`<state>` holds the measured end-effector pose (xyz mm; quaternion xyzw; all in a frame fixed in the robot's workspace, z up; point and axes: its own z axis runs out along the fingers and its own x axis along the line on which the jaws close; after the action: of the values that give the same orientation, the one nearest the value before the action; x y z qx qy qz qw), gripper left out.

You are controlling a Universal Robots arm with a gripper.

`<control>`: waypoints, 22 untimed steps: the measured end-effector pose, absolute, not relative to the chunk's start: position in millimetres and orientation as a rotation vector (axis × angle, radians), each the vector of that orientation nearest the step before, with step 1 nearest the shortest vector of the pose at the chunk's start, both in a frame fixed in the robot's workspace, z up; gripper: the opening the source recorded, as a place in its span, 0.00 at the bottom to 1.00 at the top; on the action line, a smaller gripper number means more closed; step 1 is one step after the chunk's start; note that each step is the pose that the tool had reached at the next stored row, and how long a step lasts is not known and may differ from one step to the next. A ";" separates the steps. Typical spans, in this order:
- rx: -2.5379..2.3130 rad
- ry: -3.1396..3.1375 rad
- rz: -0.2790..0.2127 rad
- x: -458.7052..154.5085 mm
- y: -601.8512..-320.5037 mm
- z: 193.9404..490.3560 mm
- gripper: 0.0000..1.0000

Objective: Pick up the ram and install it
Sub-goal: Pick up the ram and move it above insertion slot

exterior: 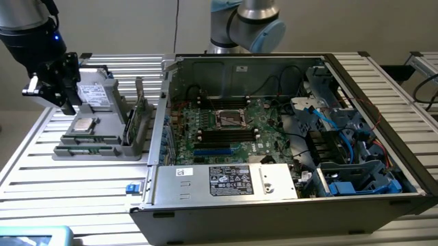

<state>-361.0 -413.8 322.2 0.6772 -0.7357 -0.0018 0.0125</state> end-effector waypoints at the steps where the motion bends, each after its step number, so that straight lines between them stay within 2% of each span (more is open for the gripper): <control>1: 2.112 -2.295 -0.003 -363.9 -413.8 320.8 0.36; 22: 2.115 -2.298 0.003 -364.8 -413.9 283.0 0.36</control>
<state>-364.8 -413.9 283.0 0.6772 -0.7357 0.0011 0.0095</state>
